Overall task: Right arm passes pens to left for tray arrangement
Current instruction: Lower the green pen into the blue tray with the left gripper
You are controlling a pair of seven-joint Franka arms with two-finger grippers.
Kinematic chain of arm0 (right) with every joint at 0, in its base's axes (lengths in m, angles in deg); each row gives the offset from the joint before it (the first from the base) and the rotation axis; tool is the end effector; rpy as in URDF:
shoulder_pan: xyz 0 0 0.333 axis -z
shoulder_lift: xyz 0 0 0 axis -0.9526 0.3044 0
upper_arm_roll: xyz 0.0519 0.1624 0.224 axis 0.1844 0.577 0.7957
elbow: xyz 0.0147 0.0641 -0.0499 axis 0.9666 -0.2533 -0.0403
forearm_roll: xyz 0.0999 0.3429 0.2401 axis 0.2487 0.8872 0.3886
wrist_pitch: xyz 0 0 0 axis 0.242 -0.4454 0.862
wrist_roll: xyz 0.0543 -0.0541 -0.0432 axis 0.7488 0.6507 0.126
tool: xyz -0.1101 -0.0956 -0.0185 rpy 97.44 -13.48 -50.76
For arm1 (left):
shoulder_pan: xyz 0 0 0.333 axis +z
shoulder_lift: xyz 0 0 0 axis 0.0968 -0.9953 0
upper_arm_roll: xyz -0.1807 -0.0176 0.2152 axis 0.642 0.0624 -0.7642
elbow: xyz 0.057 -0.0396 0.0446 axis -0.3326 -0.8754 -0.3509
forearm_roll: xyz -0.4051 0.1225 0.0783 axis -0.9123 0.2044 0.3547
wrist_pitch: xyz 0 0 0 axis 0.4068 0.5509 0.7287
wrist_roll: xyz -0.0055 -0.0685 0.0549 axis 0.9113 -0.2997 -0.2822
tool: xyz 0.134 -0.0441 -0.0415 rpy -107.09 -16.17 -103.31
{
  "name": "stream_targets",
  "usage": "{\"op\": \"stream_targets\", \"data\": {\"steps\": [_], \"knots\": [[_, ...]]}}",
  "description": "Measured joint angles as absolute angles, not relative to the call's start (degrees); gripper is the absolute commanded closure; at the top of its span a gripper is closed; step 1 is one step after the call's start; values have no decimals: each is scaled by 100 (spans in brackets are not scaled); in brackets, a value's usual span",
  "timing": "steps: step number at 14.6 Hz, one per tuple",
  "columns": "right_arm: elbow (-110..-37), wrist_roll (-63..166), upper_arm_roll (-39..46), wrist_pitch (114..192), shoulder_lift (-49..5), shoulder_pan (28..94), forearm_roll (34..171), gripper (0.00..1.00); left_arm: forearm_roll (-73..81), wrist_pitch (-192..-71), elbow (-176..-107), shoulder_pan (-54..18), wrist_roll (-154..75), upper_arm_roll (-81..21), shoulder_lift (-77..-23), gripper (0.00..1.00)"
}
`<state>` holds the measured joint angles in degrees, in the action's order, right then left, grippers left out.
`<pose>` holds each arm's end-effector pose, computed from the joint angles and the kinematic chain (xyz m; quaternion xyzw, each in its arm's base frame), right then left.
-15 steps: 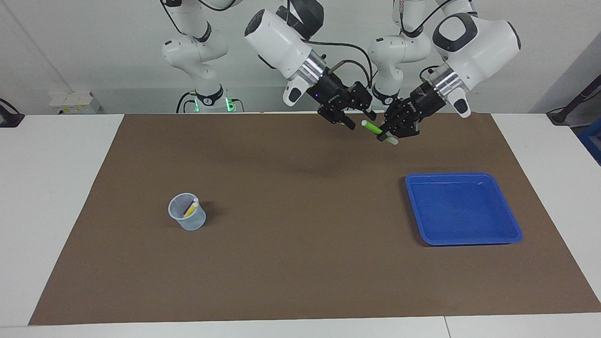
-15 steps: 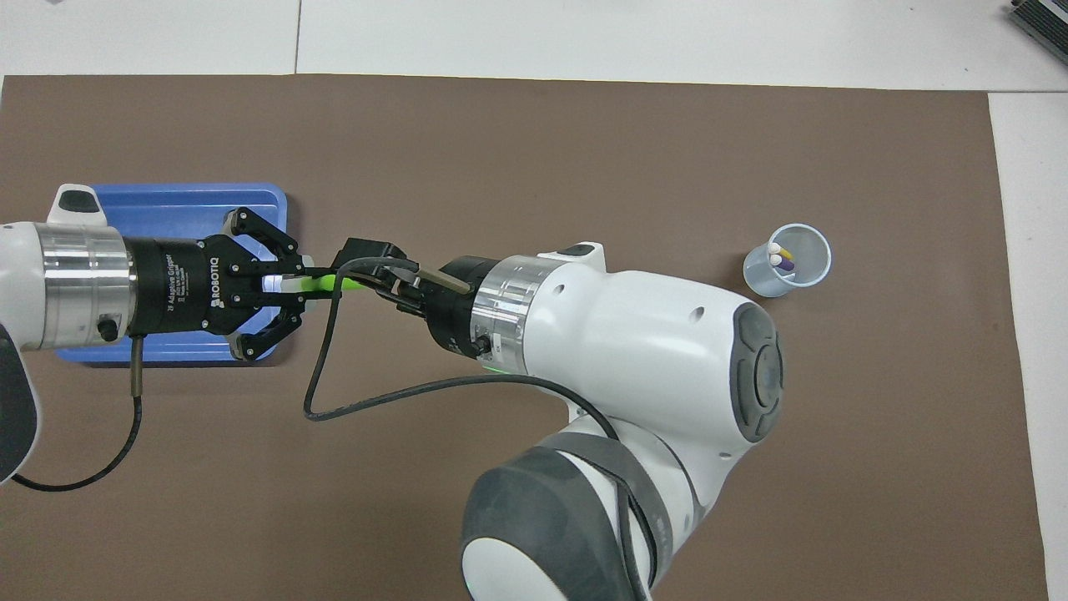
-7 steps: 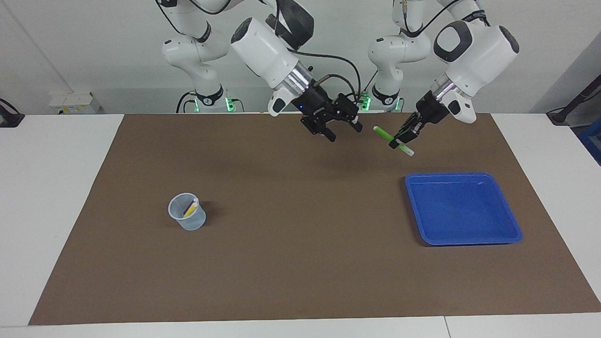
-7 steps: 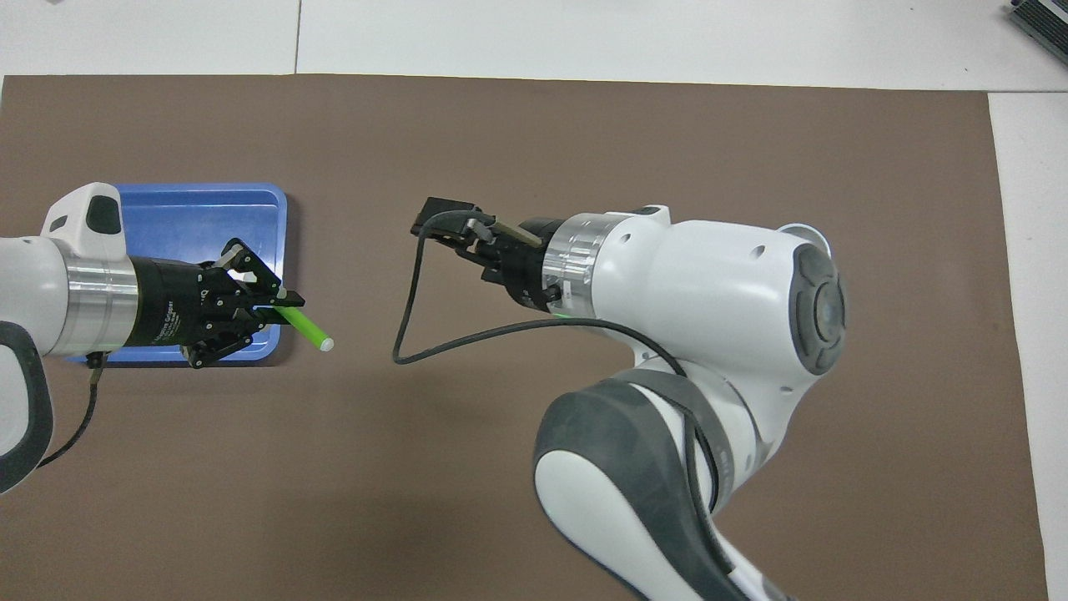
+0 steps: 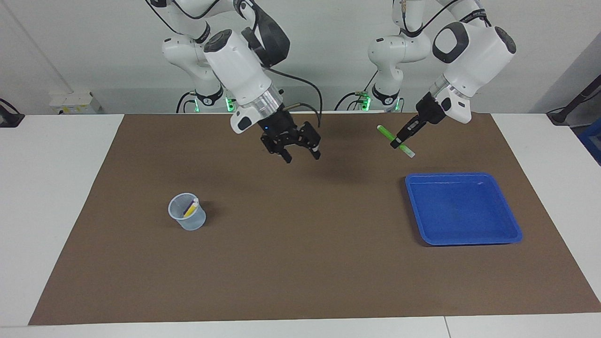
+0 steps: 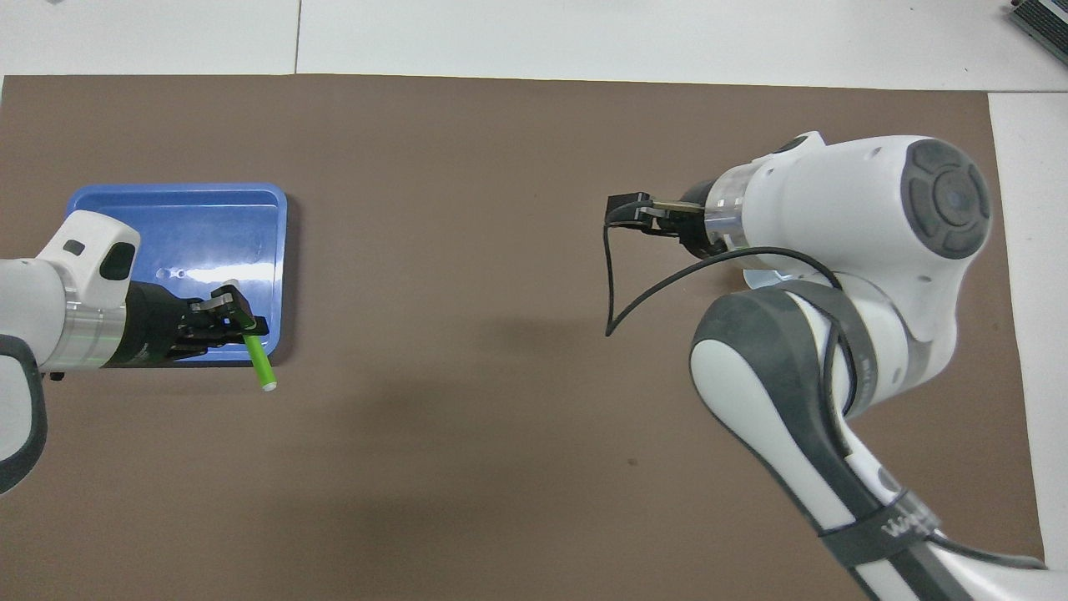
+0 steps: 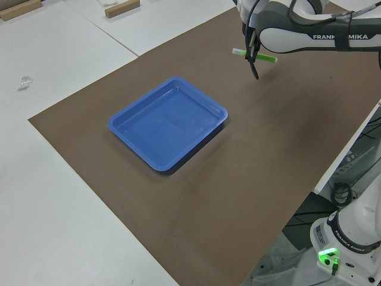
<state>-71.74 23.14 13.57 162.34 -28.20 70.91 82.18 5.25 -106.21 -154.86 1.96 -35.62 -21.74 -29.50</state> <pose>0.6374 0.2222 0.4149 -0.9829 0.0599 -0.0988 0.1433 0.5430 -0.0770 0.4046 0.9731 0.1509 -0.0125 0.1737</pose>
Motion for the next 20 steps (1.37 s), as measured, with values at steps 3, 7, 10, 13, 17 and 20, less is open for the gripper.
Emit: {"op": "stream_targets", "data": {"steps": [3,7,10,13,17,20], "knots": [[-7263,2989,1351,15796,-2739,7424,7166,3,1041,-10875,-15510,530,-2482,-2194,-3230,100],[-7184,2642,1410,15079,-2652,7348,6380,4,1670,-11445,-15475,621,-1881,-2197,-3706,100],[-7133,1983,1431,14956,-2526,7301,5711,4,2024,-11637,-15263,682,-1797,-2198,-4015,100],[-7101,1517,1431,14866,-2254,7191,5393,4,2424,-11661,-14868,926,-1678,-2207,-4508,100],[-7037,1437,1423,14746,-2014,7189,4815,4,3271,-11698,-13882,1238,-1300,-2212,-5631,100],[-7029,1362,1428,14594,-1968,7162,4319,3,3673,-11686,-13283,1304,-1258,-2212,-6204,100]]}}
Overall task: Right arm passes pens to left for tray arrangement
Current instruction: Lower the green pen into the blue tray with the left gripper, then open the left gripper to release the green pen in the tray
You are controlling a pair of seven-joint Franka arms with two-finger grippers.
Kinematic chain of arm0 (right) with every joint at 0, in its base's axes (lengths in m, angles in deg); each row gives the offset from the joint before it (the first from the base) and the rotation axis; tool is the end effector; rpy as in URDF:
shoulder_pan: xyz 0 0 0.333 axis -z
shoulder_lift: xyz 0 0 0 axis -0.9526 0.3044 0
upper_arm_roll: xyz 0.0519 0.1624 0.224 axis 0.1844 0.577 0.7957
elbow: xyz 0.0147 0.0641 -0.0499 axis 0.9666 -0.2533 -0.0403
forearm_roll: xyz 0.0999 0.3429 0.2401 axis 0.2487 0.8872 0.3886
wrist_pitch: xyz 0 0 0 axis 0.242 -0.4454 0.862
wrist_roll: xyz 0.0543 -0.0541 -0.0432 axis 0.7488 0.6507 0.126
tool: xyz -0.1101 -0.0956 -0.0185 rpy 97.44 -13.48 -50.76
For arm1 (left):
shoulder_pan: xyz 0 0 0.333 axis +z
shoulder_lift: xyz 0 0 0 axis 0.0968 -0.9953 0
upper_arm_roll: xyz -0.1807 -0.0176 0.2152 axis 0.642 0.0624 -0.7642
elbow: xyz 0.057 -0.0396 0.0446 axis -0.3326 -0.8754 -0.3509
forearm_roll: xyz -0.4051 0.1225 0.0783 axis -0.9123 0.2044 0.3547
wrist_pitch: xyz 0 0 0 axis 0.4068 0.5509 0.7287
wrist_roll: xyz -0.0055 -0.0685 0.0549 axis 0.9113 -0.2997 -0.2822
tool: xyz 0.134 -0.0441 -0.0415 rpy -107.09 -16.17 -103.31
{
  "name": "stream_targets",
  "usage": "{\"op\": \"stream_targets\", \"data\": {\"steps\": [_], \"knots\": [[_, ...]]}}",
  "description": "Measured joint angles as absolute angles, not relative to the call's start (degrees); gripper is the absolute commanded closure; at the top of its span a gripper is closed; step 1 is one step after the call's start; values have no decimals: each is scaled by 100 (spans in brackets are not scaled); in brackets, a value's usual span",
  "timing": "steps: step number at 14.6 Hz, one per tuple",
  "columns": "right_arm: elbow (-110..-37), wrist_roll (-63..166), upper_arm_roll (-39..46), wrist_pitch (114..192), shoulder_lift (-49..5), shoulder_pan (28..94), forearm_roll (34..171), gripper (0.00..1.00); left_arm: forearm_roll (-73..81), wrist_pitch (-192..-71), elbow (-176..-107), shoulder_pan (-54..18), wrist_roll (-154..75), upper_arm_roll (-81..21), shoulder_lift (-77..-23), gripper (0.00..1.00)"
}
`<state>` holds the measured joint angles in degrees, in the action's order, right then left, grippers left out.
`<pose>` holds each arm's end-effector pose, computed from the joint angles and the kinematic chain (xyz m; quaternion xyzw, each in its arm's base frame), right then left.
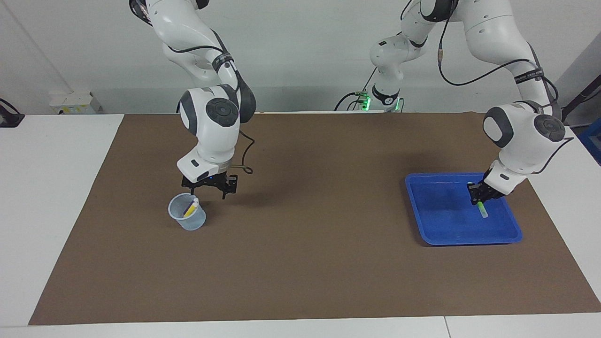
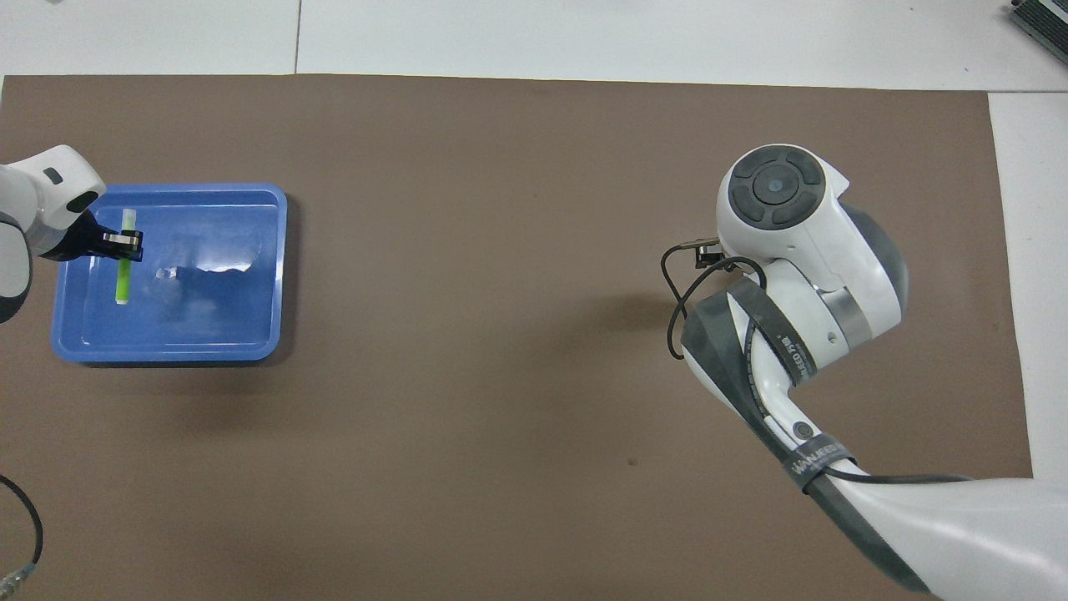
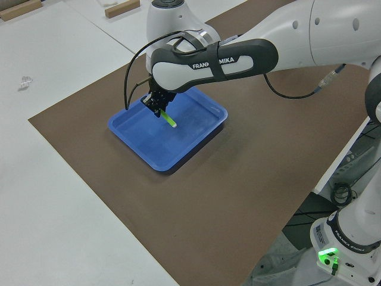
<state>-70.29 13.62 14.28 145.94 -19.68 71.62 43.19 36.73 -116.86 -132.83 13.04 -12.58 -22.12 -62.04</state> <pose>0.6340 0.1533 0.3115 0.9821 0.0017 0.0256 0.1864 0.6670 0.1050 0.2672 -0.9980 0.0578 -0.0132 0.0230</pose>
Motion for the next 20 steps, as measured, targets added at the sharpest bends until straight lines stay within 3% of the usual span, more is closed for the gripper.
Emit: {"op": "stream_targets", "data": {"steps": [5,10,18,20], "knots": [[-7030,1269,1420,14516,-1923,7136,4055,4,3769,-11676,-13105,1499,-1102,-2212,-6467,100],[-7043,1269,1411,14516,-1858,7176,4023,37,3839,-11675,-13112,1569,-1091,-2212,-6526,100],[-7065,1268,1395,14516,-1851,7253,4022,66,3844,-11932,-13373,1667,-1083,-2212,-6606,100],[-7085,1268,1394,14517,-1846,7284,4022,67,3844,-11949,-13404,1669,-1083,-2212,-6606,100]]}}
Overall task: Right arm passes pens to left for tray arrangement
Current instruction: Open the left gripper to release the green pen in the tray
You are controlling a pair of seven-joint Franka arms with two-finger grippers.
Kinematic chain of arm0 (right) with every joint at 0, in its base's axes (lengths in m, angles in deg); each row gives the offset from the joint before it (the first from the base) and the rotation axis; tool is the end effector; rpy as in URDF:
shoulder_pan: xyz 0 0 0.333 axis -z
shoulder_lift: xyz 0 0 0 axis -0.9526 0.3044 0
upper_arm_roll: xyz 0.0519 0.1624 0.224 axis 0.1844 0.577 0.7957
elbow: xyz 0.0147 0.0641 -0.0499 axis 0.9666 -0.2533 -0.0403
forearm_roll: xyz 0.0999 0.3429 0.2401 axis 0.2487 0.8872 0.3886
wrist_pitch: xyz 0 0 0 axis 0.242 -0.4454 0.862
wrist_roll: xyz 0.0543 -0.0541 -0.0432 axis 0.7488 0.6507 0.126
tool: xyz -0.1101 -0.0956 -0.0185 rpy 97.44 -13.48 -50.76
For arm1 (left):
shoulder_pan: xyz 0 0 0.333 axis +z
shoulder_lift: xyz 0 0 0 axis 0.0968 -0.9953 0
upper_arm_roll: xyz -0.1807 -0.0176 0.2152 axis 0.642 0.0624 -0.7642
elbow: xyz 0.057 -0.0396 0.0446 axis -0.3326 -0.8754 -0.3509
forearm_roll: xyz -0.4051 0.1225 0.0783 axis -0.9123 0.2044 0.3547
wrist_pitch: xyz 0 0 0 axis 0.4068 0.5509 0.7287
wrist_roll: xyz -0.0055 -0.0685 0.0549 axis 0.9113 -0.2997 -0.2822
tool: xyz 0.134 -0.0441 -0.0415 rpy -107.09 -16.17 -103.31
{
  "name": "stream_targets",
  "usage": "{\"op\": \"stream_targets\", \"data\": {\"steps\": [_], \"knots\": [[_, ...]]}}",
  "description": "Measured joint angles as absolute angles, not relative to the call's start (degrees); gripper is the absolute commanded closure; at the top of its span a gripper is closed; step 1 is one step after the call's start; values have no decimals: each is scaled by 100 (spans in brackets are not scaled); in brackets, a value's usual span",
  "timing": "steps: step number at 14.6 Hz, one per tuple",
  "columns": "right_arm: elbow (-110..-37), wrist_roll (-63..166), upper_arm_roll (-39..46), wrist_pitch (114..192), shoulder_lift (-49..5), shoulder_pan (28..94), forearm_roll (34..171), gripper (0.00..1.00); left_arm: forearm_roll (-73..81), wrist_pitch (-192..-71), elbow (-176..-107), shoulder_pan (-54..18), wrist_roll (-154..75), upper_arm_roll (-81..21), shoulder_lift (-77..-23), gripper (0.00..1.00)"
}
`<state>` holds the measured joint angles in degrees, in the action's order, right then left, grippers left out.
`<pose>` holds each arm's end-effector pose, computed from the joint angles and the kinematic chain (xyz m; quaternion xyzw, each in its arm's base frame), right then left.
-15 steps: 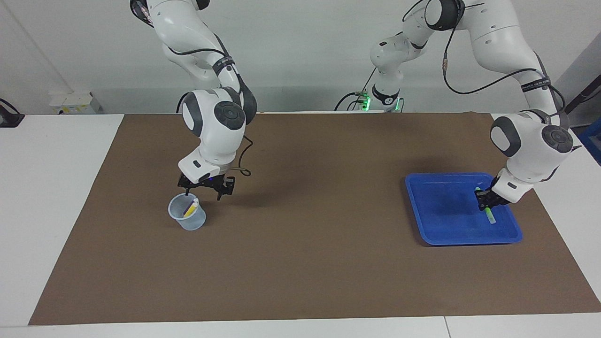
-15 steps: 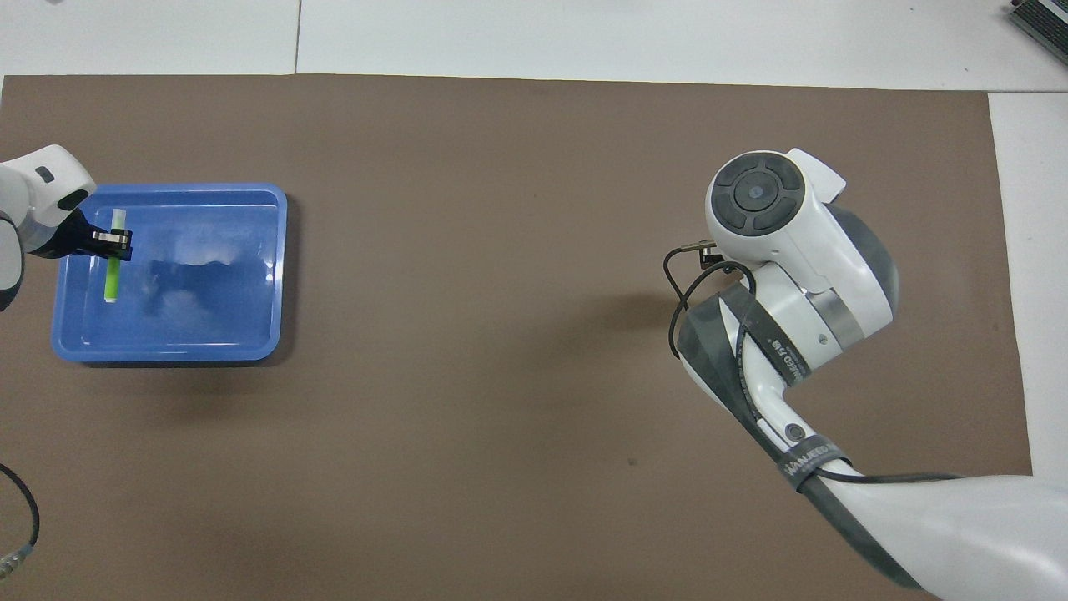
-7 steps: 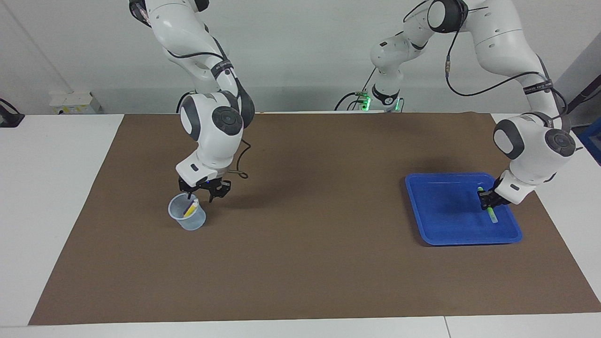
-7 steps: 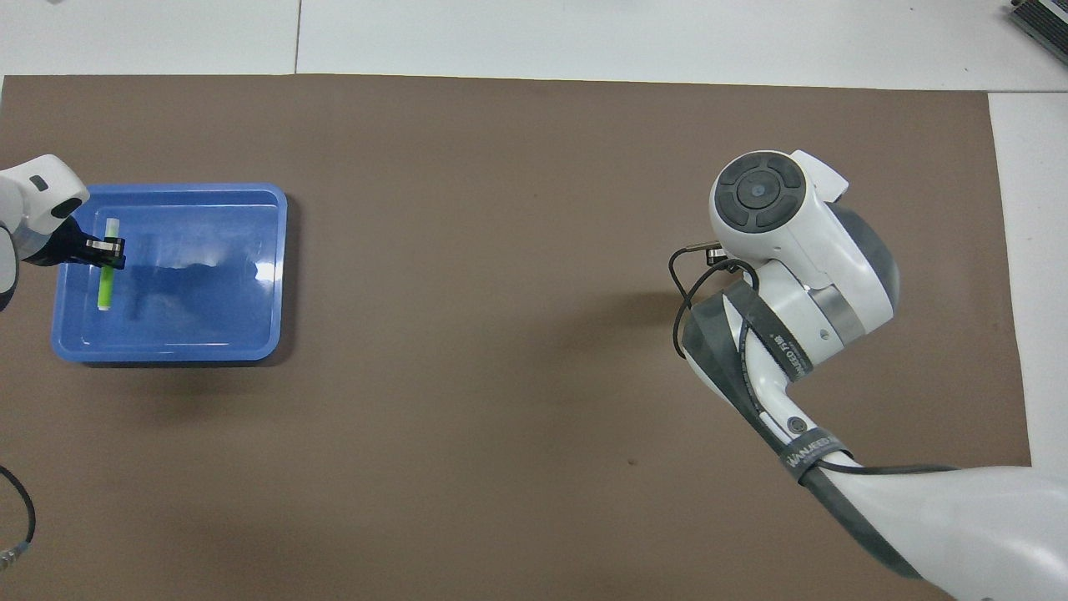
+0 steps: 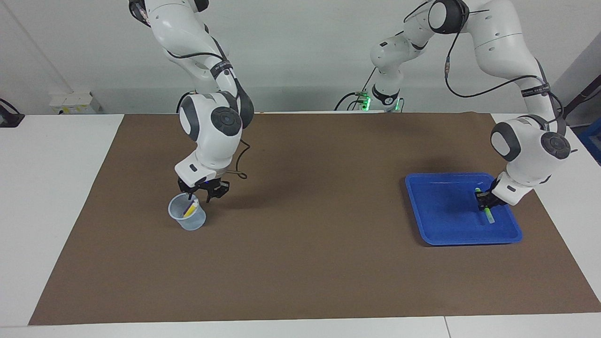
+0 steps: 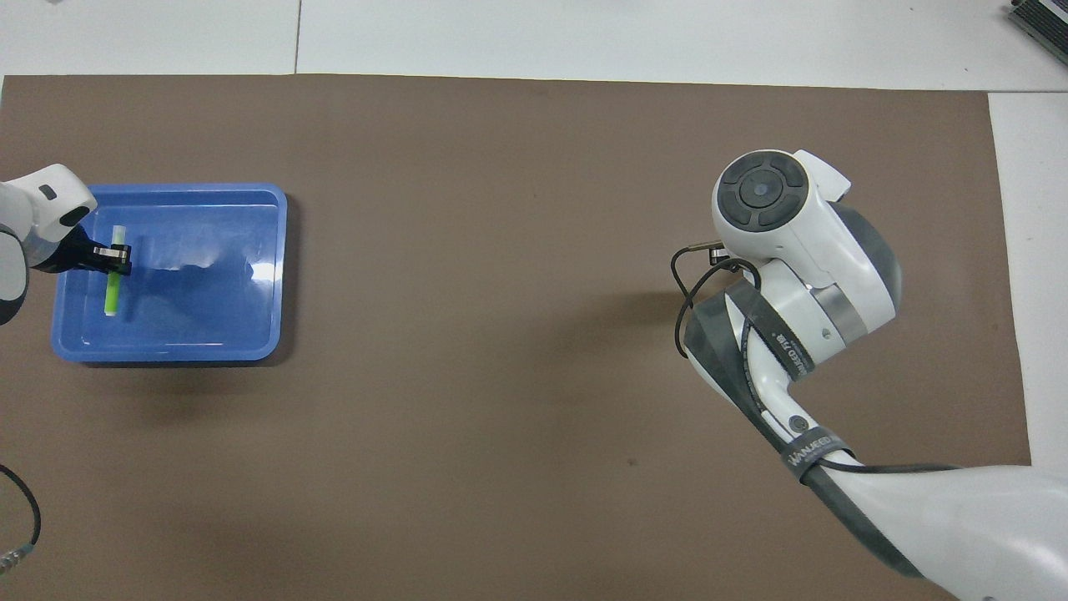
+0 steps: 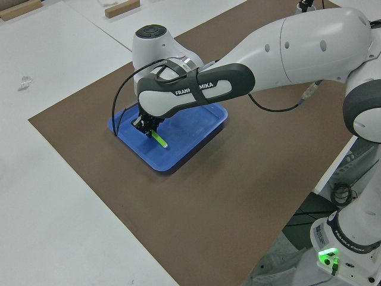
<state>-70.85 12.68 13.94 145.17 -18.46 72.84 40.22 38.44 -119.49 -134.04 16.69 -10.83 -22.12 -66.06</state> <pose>0.6356 0.1299 0.2942 0.9769 -0.0065 0.0141 0.2130 0.6530 0.1453 0.2146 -0.9984 0.0520 0.0096 0.0222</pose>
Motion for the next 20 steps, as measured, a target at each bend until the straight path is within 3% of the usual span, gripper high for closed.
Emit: {"op": "stream_targets", "data": {"steps": [5,9,10,12,14,20], "knots": [[-7153,1268,1394,14553,-1843,7294,4022,77,3844,-11974,-13422,1669,-1083,-2212,-6605,100],[-7154,1268,1394,14555,-1843,7295,4021,78,3844,-12065,-13427,1673,-1083,-2213,-6605,89],[-7154,1268,1394,14556,-1843,7295,4021,77,3844,-12067,-13428,1673,-1083,-2213,-6605,70],[-7154,1268,1395,14558,-1843,7295,4021,75,3844,-12070,-13430,1674,-1083,-2213,-6605,67],[-7154,1268,1396,14560,-1843,7295,4021,63,3844,-12077,-13431,1674,-1083,-2213,-6605,65],[-7156,1268,1402,14571,-1843,7295,4021,63,3844,-12090,-13432,1675,-1083,-2214,-6605,62]]}}
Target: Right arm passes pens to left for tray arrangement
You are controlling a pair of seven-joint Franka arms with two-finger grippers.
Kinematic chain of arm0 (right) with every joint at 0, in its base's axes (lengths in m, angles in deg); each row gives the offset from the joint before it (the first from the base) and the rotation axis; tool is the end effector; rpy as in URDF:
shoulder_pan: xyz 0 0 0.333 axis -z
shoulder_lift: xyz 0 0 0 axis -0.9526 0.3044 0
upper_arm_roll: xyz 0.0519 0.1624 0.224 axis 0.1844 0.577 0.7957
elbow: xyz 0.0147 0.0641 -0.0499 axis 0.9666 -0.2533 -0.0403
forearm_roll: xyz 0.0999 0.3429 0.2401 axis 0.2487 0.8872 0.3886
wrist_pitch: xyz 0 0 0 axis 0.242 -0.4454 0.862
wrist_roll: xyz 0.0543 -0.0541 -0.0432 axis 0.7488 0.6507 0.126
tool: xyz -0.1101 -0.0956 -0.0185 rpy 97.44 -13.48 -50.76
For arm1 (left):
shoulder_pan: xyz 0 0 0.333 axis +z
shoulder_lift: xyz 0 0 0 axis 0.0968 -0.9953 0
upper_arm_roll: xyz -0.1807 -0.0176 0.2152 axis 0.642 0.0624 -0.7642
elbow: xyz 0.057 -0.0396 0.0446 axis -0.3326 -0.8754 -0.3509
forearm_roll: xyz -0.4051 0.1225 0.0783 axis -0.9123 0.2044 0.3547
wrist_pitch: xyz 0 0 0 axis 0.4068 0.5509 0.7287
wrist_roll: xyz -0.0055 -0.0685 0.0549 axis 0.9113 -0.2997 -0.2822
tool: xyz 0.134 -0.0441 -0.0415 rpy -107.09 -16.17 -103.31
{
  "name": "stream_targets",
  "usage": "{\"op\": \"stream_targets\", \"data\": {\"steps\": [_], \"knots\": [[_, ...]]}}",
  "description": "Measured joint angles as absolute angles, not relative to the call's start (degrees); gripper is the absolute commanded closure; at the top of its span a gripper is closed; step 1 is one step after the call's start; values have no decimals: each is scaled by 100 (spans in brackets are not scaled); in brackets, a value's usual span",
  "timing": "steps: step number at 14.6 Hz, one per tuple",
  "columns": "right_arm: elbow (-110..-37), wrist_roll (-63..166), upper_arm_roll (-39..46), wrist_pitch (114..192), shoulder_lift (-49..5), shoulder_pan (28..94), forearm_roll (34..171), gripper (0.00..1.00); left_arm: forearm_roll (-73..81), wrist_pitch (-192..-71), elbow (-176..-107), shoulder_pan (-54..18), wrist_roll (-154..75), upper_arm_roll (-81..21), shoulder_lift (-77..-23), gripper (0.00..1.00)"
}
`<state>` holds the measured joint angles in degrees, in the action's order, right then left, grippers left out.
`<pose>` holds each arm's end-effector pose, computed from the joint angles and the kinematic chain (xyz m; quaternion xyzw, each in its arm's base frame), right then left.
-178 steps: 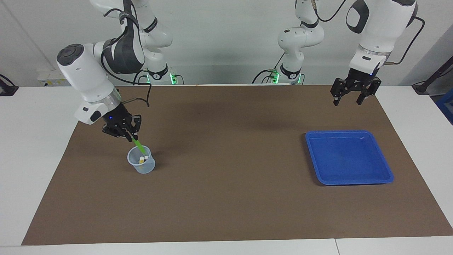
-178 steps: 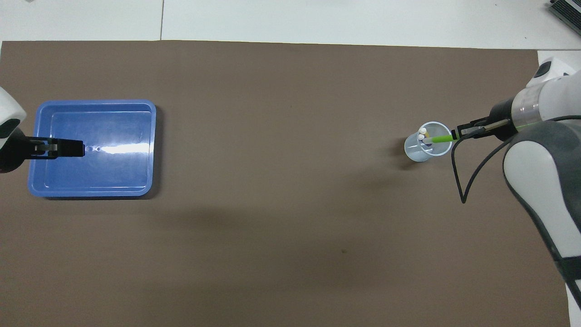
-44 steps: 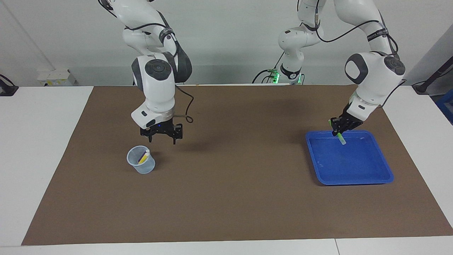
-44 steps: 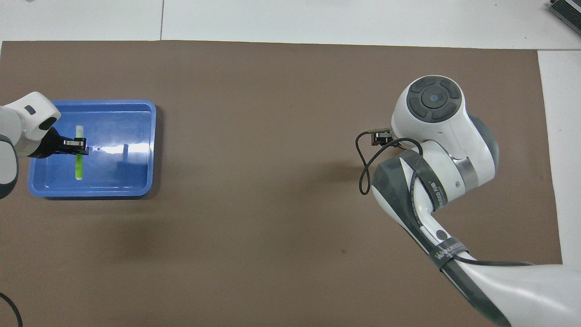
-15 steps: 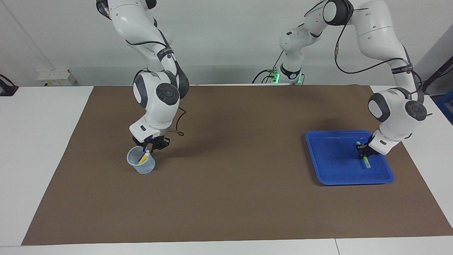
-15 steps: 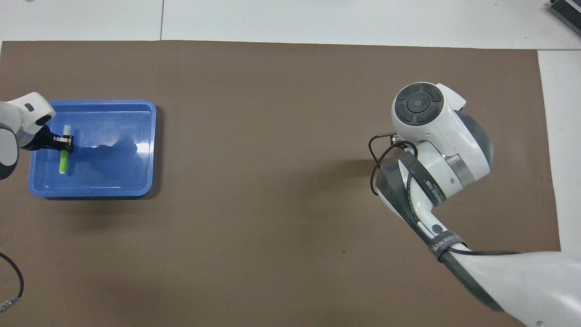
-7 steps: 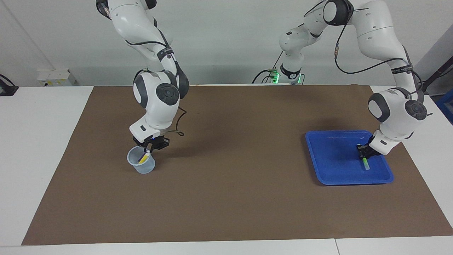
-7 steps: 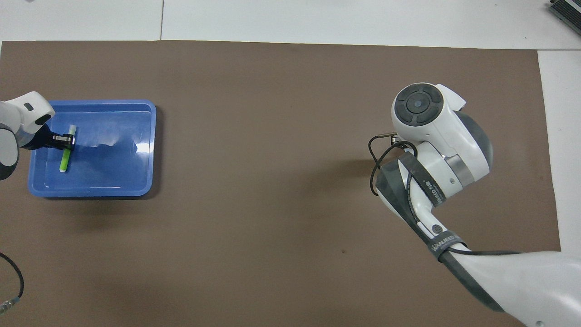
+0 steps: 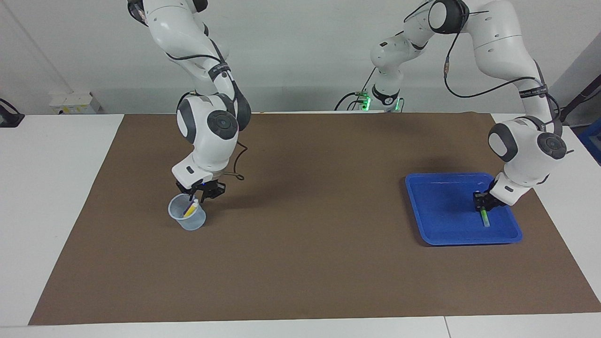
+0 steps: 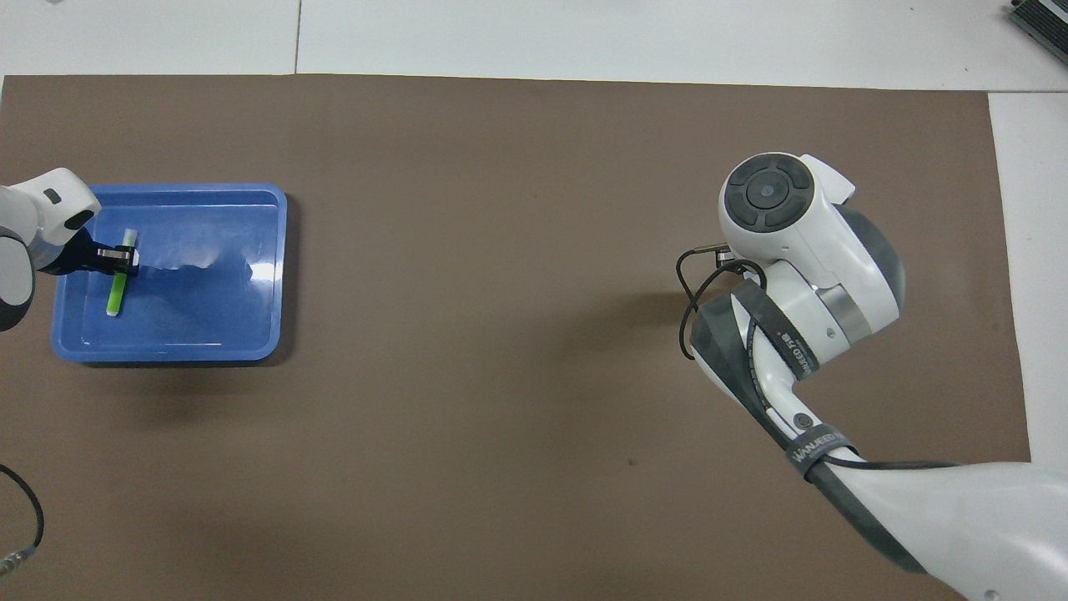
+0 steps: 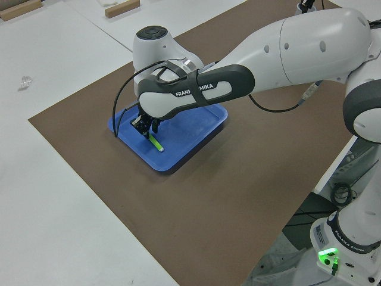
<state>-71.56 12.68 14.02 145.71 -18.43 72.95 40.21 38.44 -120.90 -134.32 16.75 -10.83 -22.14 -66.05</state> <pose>0.6333 0.1301 0.2885 0.9771 -0.0040 0.0121 0.2122 0.6549 0.1460 0.2146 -0.9984 0.0519 -0.0002 0.0238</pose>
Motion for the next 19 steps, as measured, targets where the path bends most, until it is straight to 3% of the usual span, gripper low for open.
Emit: {"op": "stream_targets", "data": {"steps": [3,5,10,11,19], "knots": [[-7156,1268,1402,14575,-1843,7295,4021,63,3844,-12119,-13422,1678,-1085,-2214,-6605,54],[-7156,1268,1402,14576,-1843,7295,4021,63,3844,-12130,-13359,1679,-1086,-2213,-6603,35],[-7154,1328,1401,14634,-1843,7297,4019,64,3295,-11795,-13151,1679,-1100,-2204,-6602,23],[-7153,1349,1400,14649,-1843,7299,4008,64,3122,-11561,-13035,1678,-1100,-2200,-6601,4],[-7152,1569,1399,14793,-1843,7482,3817,65,2997,-11136,-12709,1664,-1100,-2154,-6598,2]]}}
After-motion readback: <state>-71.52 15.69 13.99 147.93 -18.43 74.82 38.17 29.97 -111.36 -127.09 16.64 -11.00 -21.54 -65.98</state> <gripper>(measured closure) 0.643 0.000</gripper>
